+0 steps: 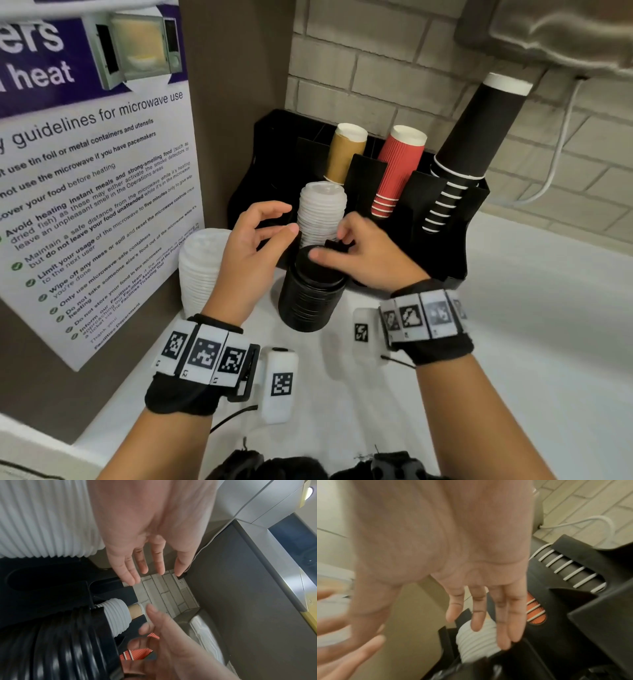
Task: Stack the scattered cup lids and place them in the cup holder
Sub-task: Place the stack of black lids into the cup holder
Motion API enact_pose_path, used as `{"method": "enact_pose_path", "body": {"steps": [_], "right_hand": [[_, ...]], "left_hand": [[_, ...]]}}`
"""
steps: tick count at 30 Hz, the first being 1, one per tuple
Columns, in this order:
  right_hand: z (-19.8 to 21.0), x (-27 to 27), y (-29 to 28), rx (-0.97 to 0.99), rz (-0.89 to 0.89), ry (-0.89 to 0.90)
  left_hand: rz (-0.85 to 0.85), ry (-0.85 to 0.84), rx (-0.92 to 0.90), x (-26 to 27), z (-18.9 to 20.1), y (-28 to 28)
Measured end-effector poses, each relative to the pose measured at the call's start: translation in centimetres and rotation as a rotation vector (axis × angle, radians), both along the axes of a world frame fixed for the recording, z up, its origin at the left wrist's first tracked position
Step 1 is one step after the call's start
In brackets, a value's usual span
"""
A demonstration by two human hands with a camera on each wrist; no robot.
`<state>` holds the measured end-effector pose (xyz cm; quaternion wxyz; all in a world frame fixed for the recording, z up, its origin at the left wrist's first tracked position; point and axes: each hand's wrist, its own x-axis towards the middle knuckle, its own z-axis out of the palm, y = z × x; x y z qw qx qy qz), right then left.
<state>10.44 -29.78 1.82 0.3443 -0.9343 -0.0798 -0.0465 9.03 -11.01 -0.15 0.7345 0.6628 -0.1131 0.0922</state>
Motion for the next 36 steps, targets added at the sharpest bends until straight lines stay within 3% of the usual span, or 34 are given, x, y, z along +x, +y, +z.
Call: {"method": "enact_pose_path", "body": {"steps": [4, 14, 17, 21, 26, 36], "right_hand": [[-1.7, -1.1, 1.8, -0.193, -0.004, 0.029], [-3.0, -0.7, 2.7, -0.120, -0.012, -0.007], [-2.9, -0.6, 2.2, -0.027, -0.024, -0.049], [-1.7, -0.7, 0.9, 0.290, -0.088, -0.160], [0.1, -2.2, 0.8, 0.648, 0.108, -0.005], [1.4, -3.4, 0.2, 0.637, 0.262, 0.091]], "left_hand": [[0.008, -0.007, -0.001, 0.0, -0.1, 0.2], [-0.017, -0.013, 0.004, 0.1, -0.4, 0.0], [-0.025, -0.015, 0.011, 0.2, -0.4, 0.0], [-0.058, -0.012, 0.034, 0.0, -0.2, -0.1], [-0.346, 0.063, 0.031, -0.5, -0.6, -0.9], [-0.342, 0.032, 0.035, -0.8, -0.4, -0.2]]}}
